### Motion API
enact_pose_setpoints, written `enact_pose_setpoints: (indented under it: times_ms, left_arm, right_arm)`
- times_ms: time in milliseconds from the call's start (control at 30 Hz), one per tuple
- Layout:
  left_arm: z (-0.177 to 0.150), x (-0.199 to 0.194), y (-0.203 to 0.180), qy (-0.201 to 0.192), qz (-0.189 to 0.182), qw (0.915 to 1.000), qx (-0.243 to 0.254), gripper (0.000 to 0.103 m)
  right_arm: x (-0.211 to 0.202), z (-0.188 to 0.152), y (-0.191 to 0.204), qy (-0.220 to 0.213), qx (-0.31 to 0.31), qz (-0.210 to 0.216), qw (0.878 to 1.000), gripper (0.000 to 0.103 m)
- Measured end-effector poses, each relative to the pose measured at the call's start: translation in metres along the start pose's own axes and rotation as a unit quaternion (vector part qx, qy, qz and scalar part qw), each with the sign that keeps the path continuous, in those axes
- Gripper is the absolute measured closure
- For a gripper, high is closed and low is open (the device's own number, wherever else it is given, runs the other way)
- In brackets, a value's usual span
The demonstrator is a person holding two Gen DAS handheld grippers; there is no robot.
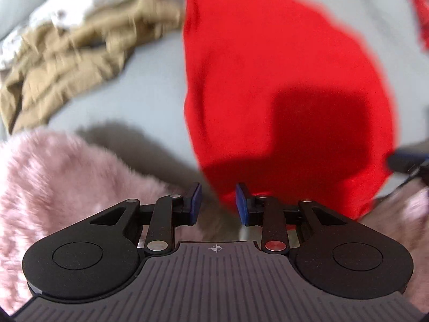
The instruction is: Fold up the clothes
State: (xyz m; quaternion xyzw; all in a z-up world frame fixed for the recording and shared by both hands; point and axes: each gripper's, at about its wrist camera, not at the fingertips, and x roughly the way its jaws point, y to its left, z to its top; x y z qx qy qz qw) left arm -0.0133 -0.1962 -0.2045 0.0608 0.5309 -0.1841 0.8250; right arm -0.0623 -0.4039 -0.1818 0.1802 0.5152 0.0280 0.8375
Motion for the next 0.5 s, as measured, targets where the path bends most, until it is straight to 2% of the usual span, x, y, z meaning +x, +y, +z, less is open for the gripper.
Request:
enact_pose_setpoints:
  times_ms: [67, 133, 300, 400, 500]
  left_arm:
    - [-0.001, -0.005, 0.001, -0.019, -0.018, 0.9996, -0.005, 0.069]
    - [-0.002, -0.005, 0.000, -0.029, -0.025, 0.9993, -0.004, 0.069]
    - [0.003, 0.010, -0.005, -0.023, -0.024, 0.9994, -0.003, 0.069]
    - [0.006, 0.016, 0.000, -0.008, -0.019, 0.9996, -0.017, 0.069]
    - [0.009, 0.023, 0.005, 0.006, -0.015, 0.9994, -0.030, 0.069]
  right_arm:
    - [0.000, -0.002, -0.004, 0.001, -0.005, 0.001, 1.000, 0.061]
    - [0.006, -0.004, -0.011, 0.020, 0.005, 0.002, 1.000, 0.059]
    - [0.016, -0.003, -0.012, 0.034, 0.007, 0.002, 0.999, 0.059]
    - [0.027, -0.001, -0.010, 0.043, 0.005, 0.033, 0.999, 0.058]
    - [0.036, 0.003, -0.020, 0.052, 0.033, 0.070, 0.996, 0.058]
